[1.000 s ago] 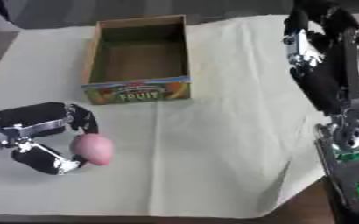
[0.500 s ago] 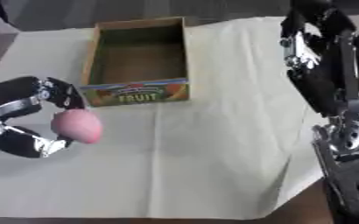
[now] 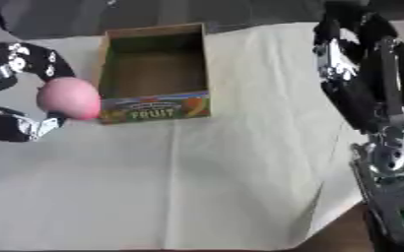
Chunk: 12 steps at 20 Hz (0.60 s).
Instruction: Pick up objects on the table and place them in the box.
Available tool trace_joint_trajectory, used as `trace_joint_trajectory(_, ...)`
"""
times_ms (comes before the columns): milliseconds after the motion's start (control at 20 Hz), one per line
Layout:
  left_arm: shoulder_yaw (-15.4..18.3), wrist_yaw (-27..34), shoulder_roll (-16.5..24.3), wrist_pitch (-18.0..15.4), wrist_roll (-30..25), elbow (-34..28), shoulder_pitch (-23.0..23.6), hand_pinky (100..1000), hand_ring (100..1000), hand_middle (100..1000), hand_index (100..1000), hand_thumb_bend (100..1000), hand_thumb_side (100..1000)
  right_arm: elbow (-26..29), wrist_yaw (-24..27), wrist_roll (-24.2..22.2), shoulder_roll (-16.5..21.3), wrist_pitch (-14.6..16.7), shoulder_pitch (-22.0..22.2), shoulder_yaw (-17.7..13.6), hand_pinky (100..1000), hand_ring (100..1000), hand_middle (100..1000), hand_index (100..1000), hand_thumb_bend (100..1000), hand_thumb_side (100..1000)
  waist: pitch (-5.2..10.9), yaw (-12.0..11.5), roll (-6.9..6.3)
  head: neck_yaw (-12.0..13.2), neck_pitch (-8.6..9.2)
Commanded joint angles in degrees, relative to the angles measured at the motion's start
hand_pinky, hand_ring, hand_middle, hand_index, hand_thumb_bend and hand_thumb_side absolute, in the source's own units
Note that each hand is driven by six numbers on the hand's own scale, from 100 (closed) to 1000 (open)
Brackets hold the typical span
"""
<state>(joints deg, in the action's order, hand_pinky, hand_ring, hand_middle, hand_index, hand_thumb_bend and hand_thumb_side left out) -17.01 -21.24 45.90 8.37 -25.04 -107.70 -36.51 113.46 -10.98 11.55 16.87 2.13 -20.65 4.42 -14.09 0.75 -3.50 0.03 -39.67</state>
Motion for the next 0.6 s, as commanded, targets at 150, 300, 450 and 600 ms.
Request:
trace_joint_trajectory(150, 1.13, -2.20, 0.00, -1.21, 3.32, 9.78, -6.02, 698, 753, 665, 569, 144, 146, 1.13, 0.37, -0.51, 0.72, 0.09, -0.69, 0.30, 574, 816, 563, 774, 156, 631, 1.10, 0.63, -0.21, 0.99, 0.57)
trace_joint_trajectory(300, 1.06, -3.48, -1.48, -2.45, 5.17, 15.63, -9.50, 693, 746, 668, 558, 140, 129, 1.13, 0.47, -0.63, 0.83, 0.06, -0.78, 0.44, 573, 816, 563, 775, 156, 631, 0.94, 1.06, -0.34, 1.40, 0.68)
trace_joint_trajectory(450, 1.23, -5.13, -2.97, -3.67, 7.24, 20.63, -12.56, 693, 745, 683, 554, 139, 119, 1.13, 0.61, -0.75, 0.89, 0.04, -0.90, 0.58, 573, 816, 562, 775, 156, 631, 0.78, 1.41, -0.48, 1.76, 0.92)
trace_joint_trajectory(600, 1.38, -7.33, -4.71, -5.09, 9.12, 26.05, -15.52, 697, 746, 690, 557, 140, 121, 1.13, 0.73, -0.94, 0.97, 0.04, -1.02, 0.76, 573, 817, 562, 775, 156, 631, 0.60, 1.82, -0.66, 2.20, 1.29)
